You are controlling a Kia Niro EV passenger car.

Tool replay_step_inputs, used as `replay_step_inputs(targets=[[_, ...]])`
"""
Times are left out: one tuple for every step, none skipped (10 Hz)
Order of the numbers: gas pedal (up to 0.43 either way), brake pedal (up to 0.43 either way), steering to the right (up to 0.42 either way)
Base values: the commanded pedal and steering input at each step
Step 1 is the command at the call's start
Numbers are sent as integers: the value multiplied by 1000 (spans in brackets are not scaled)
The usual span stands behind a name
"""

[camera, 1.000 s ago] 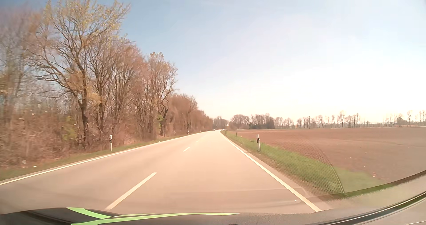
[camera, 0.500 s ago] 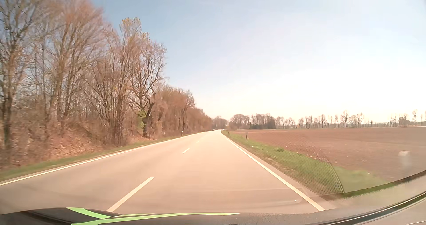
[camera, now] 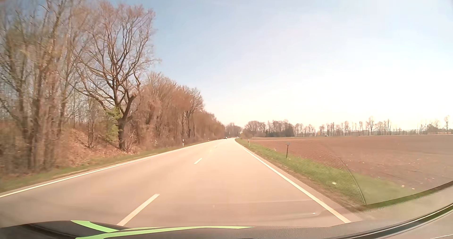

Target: Follow the waypoints while adhering to traffic rules and regulations

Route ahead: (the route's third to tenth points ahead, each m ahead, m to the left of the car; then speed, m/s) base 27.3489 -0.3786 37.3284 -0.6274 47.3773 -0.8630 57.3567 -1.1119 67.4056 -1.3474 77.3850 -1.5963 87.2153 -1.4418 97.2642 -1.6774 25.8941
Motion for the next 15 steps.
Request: replay_step_inputs(targets=[[197, 0, 3], [189, 0, 3], [189, 0, 3], [189, 0, 2], [189, 0, 3], [189, 0, 3], [189, 0, 3], [177, 0, 3], [177, 0, 3], [177, 0, 2], [169, 0, 3], [157, 0, 2], [157, 0, 2], [157, 0, 2], [138, 0, 1]])
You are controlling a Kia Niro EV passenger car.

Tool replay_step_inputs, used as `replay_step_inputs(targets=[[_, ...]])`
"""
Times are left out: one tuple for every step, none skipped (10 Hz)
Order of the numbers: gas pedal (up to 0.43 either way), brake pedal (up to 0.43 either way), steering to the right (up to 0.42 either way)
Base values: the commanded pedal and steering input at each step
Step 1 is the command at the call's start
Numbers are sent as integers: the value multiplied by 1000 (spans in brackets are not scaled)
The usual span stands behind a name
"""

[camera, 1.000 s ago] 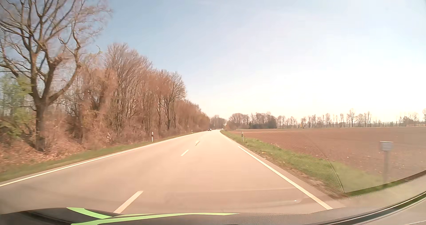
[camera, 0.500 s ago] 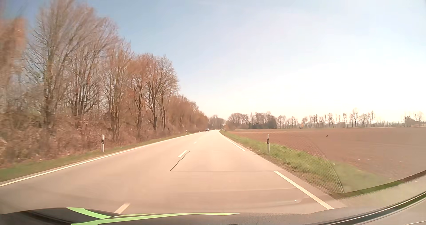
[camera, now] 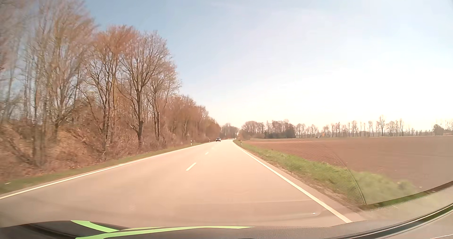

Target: Follow the waypoints while adhering to traffic rules and regulations

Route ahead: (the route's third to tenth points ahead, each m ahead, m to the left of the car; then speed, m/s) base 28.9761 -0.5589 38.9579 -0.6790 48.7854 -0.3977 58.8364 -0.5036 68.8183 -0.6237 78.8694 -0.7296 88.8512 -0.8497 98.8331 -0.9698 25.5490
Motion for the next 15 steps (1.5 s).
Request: replay_step_inputs(targets=[[67, 0, 1], [39, 0, 2], [0, 0, 2], [0, 0, 1], [0, 0, 1], [0, 0, 1], [0, 0, 1], [0, 0, 2], [0, 0, 1], [0, 0, 1], [0, 0, 1], [0, 0, 2], [0, 0, 1], [0, 0, 1], [0, 0, 1]])
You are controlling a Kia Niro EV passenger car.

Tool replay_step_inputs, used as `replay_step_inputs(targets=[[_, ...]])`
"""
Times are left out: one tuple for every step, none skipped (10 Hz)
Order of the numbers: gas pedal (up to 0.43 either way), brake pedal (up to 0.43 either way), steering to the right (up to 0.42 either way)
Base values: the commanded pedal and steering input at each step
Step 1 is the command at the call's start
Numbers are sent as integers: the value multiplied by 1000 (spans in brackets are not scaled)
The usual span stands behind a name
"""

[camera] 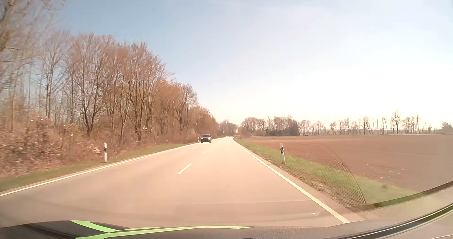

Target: Follow the waypoints while adhering to traffic rules and regulations

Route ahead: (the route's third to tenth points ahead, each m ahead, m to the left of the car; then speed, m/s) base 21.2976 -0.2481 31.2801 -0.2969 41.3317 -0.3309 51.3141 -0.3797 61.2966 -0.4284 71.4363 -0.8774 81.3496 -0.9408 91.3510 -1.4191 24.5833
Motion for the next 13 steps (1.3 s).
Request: replay_step_inputs(targets=[[0, 0, 1], [0, 0, 1], [0, 0, 1], [0, 0, 1], [0, 0, 1], [0, 0, 1], [28, 0, 1], [59, 0, 1], [79, 0, 1], [79, 0, 1], [79, 0, 1], [87, 0, 1], [87, 0, 1]])
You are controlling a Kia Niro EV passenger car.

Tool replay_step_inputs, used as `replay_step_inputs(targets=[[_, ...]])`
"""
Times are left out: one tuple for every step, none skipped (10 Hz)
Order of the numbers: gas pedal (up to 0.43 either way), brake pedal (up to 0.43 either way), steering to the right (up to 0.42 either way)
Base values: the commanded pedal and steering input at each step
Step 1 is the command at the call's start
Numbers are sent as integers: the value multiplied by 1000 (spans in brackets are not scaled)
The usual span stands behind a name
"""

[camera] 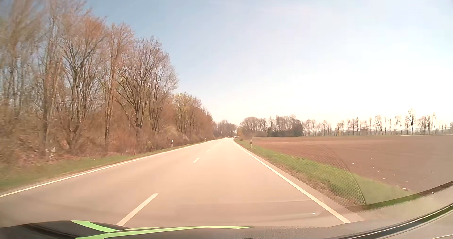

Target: Follow the waypoints while adhering to traffic rules and regulations

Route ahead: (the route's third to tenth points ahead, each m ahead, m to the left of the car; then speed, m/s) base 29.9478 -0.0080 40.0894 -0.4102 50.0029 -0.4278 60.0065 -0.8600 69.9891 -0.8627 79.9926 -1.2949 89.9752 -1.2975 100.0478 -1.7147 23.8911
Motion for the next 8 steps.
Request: replay_step_inputs(targets=[[87, 0, 1], [98, 0, 1], [98, 0, 1], [98, 0, 1], [98, 0, 1], [98, 0, 1], [98, 0, 1], [98, 0, 1]])
